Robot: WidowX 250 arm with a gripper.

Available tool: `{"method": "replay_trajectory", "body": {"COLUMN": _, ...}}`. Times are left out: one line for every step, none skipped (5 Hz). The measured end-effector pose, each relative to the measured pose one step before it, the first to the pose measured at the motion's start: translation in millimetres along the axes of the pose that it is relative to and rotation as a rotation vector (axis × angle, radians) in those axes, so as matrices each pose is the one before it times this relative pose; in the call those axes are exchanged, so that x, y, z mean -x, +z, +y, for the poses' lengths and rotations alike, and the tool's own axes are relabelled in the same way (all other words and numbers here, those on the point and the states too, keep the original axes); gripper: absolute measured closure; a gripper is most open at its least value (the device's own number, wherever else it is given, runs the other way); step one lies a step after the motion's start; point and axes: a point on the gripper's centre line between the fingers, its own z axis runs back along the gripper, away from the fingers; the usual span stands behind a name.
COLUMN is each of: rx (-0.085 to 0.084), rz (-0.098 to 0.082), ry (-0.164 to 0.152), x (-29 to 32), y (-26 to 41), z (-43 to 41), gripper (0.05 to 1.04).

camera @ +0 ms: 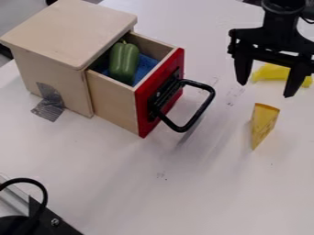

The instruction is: Move the banana to the bottom/right side of the table

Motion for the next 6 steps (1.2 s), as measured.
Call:
{"method": "replay_trajectory", "body": {"rx": -0.0153, "rz": 0.0368, "ry": -0.0003, "x": 5.66, "y": -11.65, "z": 2.27, "gripper": 0.086}}
{"method": "replay_trajectory", "body": {"rx": -0.0199, "rz": 0.01, "ry": -0.0105, "x": -0.17, "y": -3.15, "z": 2.95, "gripper": 0.086}}
{"method": "replay_trajectory", "body": {"rx": -0.0238, "rz": -0.0077, "ry": -0.0207, "x": -20.41, "y": -3.6, "z": 11.19, "gripper": 0.086}}
{"method": "replay_trajectory", "body": {"rx": 0.001, "rz": -0.0376, "ry": -0.0019, "x": -33.55, "y": 0.3, "z": 22.73, "gripper": 0.086}}
{"method": "replay_trajectory", "body": {"rx": 0.0322, "rz": -0.0355, "ry": -0.1107, "x": -36.59, "y": -11.41, "z": 10.67, "gripper": 0.086}}
{"method": "replay_trajectory", "body": {"rx": 0.0913, "rz": -0.039, "ry": -0.2029, "x": -30.92, "y": -19.11, "z": 4.57, "gripper": 0.086}}
